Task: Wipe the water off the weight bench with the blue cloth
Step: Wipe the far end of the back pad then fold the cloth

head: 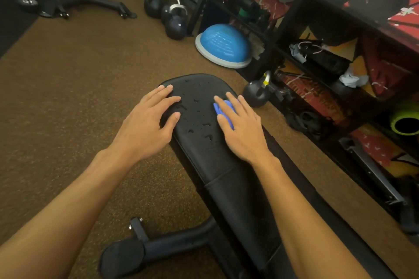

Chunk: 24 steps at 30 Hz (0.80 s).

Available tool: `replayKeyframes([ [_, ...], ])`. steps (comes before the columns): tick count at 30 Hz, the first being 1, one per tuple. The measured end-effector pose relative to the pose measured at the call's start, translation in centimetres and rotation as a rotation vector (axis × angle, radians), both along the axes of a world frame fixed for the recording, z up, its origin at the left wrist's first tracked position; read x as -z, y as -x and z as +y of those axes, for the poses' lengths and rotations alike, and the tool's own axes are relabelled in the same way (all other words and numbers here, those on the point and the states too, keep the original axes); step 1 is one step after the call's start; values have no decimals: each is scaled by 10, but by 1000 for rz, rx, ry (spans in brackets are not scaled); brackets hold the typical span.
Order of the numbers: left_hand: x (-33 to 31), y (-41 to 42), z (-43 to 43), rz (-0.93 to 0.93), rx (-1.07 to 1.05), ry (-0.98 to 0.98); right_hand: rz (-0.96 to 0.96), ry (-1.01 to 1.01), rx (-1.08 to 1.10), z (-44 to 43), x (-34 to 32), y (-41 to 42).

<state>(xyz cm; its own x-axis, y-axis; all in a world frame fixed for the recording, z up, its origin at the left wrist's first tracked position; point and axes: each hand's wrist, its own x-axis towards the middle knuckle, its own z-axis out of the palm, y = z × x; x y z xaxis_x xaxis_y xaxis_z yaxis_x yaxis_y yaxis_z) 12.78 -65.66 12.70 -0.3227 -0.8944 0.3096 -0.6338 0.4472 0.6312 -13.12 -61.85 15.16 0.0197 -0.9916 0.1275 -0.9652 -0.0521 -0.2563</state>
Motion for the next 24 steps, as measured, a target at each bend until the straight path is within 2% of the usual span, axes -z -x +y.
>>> replayKeyframes([
  [2,0,-4,-1,-12,13,4,-15,-14,-70,19,0,11],
  [6,0,-10,-1,-3,28,-8,-27,-28,170,-6,1,27],
  [8,0,-10,0,4,29,-16,-9,-31,208,-27,0,13],
  [11,-1,-9,0,12,21,-27,7,-4,20,-21,-1,-13],
  [14,-3,-10,0,17,27,-39,-9,-24,-138,18,0,-3],
  [17,-4,-13,1,12,24,-33,-37,-38,46,15,-2,25],
  [20,-5,-10,3,16,13,-35,-26,-63,202,-14,-3,14],
  [24,-5,-10,2,18,6,-46,9,-43,-72,3,-2,-24],
])
